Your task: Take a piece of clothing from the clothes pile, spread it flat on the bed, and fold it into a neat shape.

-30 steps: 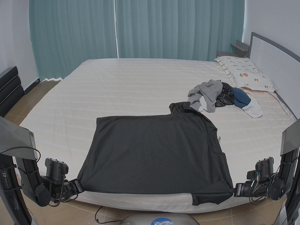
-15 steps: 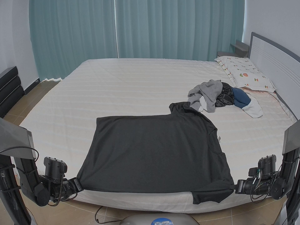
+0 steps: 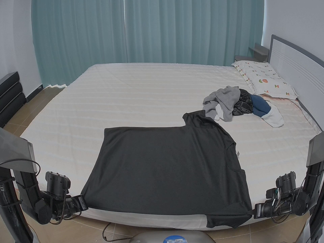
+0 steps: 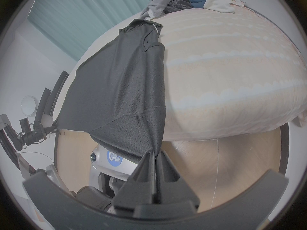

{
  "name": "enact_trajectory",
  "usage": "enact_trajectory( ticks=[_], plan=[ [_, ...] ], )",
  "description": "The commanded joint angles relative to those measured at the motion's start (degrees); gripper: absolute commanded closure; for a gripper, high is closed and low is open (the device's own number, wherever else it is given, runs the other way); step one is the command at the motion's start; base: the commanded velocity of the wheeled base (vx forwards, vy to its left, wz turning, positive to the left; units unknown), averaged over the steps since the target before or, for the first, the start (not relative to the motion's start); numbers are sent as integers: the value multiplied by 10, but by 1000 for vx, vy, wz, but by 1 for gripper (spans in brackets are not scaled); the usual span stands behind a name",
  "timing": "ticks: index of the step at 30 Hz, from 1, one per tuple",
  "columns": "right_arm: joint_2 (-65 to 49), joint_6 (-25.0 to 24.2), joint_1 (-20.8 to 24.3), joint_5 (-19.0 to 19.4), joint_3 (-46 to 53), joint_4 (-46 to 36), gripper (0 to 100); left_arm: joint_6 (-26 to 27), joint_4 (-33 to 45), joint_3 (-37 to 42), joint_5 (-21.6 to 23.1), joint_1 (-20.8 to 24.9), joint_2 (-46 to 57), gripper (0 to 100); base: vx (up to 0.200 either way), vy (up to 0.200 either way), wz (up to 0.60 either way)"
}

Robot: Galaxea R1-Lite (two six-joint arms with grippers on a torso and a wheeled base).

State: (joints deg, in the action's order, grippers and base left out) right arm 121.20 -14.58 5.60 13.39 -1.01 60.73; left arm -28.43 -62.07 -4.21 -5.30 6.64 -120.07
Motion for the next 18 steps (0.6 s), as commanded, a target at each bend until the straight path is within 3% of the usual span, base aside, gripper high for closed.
enact_trajectory(
  ticks=[1,10,18],
  plan=[
    [-6,6,7,-1,10,-11,100,20,-1,21,-1,-1,1,100,0,0,0],
    [-69,40,6,0,10,-91,100,47,16,39,-1,3,6,100,0,0,0],
    [-73,39,6,0,10,-88,100,49,98,34,-1,19,78,100,0,0,0]
  ],
)
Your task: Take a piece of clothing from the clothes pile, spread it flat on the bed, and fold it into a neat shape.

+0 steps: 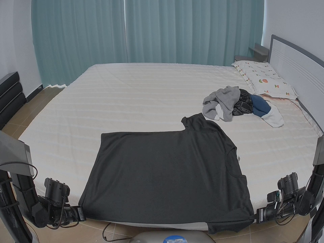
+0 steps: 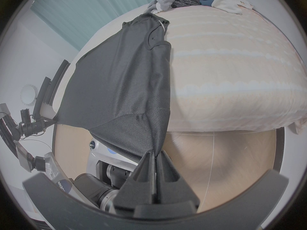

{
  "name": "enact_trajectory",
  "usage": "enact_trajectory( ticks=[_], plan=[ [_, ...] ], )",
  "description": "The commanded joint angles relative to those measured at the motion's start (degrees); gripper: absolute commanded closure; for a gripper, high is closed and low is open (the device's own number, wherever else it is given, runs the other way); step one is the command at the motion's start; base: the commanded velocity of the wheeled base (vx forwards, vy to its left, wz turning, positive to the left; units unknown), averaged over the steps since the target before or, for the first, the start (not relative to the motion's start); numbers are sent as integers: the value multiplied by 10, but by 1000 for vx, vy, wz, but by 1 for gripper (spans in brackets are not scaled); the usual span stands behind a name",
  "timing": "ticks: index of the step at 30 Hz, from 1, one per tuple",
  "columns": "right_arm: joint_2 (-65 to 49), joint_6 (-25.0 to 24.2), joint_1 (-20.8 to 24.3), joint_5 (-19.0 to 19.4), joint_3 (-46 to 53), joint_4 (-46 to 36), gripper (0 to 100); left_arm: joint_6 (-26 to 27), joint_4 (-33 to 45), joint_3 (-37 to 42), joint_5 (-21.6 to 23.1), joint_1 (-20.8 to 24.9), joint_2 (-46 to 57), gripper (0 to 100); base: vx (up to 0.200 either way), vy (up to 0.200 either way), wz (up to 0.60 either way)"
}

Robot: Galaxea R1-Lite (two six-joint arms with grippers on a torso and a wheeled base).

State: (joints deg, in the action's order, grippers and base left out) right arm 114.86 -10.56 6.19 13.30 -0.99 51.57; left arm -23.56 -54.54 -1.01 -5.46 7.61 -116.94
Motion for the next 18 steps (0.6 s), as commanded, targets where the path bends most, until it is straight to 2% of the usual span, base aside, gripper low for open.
enact_trajectory(
  ticks=[1,7,12,18],
  plan=[
    [-10,-1,0,1,10,5,100,-1,23,0,0,9,51,100,0,0,0],
    [-24,-10,-7,1,10,43,100,-9,17,-19,0,-1,64,100,0,0,0],
    [-38,-15,-12,1,3,75,100,-57,16,-53,0,-1,100,100,0,0,0],
    [-49,-66,-11,-3,-36,111,100,-59,16,-65,0,-8,102,100,0,0,0]
  ],
)
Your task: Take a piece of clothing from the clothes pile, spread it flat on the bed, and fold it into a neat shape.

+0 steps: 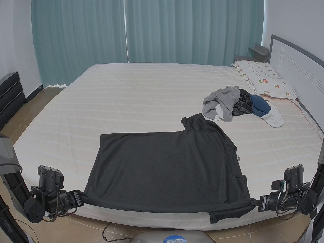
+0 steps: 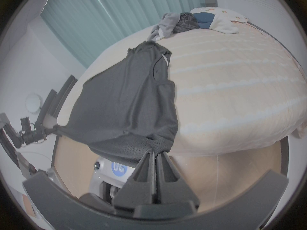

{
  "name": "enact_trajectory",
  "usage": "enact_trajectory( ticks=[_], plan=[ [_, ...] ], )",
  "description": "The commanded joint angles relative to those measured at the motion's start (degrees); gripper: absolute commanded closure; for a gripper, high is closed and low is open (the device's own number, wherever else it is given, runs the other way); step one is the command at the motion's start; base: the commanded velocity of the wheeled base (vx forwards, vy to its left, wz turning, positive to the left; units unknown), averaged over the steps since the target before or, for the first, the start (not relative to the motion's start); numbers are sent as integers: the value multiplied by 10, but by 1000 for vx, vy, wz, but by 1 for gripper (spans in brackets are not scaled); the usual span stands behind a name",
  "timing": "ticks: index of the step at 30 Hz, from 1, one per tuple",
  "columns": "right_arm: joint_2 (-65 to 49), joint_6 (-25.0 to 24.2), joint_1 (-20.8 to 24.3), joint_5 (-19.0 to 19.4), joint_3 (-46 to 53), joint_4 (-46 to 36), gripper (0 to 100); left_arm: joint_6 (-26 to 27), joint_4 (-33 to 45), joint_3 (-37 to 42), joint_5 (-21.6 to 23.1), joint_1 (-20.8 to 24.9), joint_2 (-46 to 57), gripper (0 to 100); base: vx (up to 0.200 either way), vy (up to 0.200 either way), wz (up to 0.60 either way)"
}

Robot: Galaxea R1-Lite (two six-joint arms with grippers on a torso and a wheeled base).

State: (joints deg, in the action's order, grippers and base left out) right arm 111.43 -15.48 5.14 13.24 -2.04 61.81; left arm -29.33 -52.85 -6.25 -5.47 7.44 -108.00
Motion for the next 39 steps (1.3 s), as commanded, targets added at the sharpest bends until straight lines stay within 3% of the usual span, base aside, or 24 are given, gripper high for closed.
enact_trajectory(
  ticks=[1,20,29,39],
  plan=[
    [-17,-18,0,-3,-31,9,100,-1,-1,-17,0,-9,13,100,0,0,0],
    [-55,-20,-1,4,-90,-4,100,-6,1,-19,3,-15,51,100,0,0,0],
    [-68,-17,-1,35,-65,-48,100,-3,51,-10,5,-14,54,100,0,0,0],
    [-39,-22,-1,47,-158,-85,100,-13,62,-92,10,-12,25,100,0,0,0]
  ],
)
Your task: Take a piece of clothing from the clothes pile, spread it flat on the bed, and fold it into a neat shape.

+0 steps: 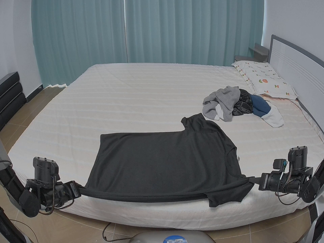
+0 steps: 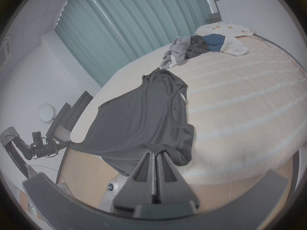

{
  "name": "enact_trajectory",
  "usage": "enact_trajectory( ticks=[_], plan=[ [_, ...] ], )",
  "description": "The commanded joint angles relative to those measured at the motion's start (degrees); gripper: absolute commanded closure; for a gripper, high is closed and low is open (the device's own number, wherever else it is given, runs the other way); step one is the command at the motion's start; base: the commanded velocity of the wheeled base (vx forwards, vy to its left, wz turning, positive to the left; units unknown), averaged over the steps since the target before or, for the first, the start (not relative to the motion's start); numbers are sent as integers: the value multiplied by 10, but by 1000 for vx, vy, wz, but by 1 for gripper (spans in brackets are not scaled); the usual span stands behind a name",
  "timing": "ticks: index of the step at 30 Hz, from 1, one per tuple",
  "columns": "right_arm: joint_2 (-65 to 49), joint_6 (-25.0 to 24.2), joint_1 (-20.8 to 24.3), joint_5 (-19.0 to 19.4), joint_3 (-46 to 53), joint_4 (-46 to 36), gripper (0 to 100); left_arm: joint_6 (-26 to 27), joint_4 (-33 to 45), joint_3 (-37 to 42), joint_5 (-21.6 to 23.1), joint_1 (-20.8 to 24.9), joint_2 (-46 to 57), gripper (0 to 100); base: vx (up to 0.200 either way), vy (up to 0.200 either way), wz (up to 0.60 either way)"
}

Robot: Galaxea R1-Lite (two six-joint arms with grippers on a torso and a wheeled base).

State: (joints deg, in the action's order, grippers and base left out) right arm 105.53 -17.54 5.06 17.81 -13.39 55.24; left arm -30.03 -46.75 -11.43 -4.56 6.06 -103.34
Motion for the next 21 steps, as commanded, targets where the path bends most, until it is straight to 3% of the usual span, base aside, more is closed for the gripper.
enact_trajectory(
  ticks=[1,9,16,21],
  plan=[
    [21,-1,0,1,-46,-21,100,-7,0,-43,1,2,-23,100,0,0,0],
    [57,-1,0,2,-150,-106,100,-53,55,-142,1,4,-71,100,0,0,0],
    [93,-2,0,1,-211,-158,100,-62,107,-199,1,4,-104,100,0,0,0],
    [119,-36,1,1,-245,-161,100,-69,114,-221,0,0,-129,100,0,0,0]
  ],
)
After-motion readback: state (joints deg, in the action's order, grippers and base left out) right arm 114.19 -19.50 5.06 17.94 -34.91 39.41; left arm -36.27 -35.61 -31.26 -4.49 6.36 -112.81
